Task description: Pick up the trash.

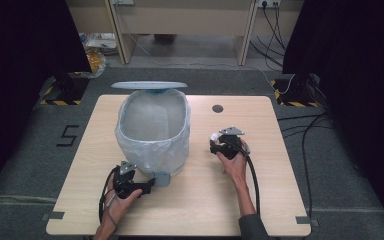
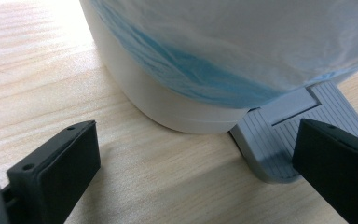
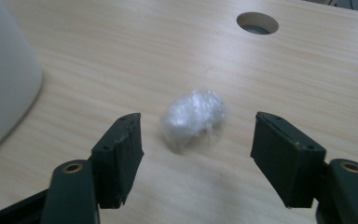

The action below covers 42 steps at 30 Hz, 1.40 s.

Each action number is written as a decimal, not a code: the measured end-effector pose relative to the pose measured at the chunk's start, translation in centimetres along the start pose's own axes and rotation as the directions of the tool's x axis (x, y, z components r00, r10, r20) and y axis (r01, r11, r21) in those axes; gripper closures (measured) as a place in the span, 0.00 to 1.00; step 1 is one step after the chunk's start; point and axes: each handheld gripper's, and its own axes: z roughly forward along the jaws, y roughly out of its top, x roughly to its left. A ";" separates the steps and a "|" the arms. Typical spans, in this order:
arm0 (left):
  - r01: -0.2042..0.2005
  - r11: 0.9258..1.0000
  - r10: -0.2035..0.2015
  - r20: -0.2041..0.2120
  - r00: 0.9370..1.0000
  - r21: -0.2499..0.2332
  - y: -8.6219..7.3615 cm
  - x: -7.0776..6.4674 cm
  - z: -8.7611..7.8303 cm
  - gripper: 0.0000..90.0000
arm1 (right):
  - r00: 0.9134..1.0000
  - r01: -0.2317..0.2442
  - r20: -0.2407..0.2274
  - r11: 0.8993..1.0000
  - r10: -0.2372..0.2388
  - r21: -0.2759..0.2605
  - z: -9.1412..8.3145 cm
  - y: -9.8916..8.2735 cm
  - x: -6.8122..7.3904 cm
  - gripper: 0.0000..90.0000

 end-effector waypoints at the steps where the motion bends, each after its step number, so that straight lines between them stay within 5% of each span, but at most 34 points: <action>1: 0.000 1.000 0.000 0.000 1.000 0.000 0.0 0.0 0.0 0.00 | 1.000 0.000 0.000 1.000 0.000 0.000 0.0 0.0 0.0 0.39; 15: -0.002 1.000 0.002 0.001 1.000 0.000 0.0 0.0 0.0 0.00 | 0.998 0.023 0.055 0.997 -0.027 0.074 4.1 1.4 0.8 0.54; 18: -0.004 1.000 0.004 0.000 1.000 -0.002 0.0 0.0 0.0 0.00 | 0.999 -0.001 0.051 0.995 -0.004 0.101 4.6 1.4 0.6 0.59; 19: -0.006 1.000 0.006 -0.001 1.000 -0.002 0.0 0.0 0.0 0.00 | 0.998 -0.053 0.038 0.993 0.049 0.103 4.7 1.1 0.2 0.62; 26: -0.007 1.000 0.007 -0.002 1.000 -0.004 0.0 0.0 0.0 0.00 | 0.998 -0.055 0.037 0.995 0.052 0.086 4.3 0.7 -0.5 0.66; 42: -0.006 1.000 0.006 0.000 1.000 -0.002 0.0 0.0 0.0 0.00 | 0.997 -0.070 -0.018 0.997 0.069 -0.015 0.3 1.5 -0.6 0.66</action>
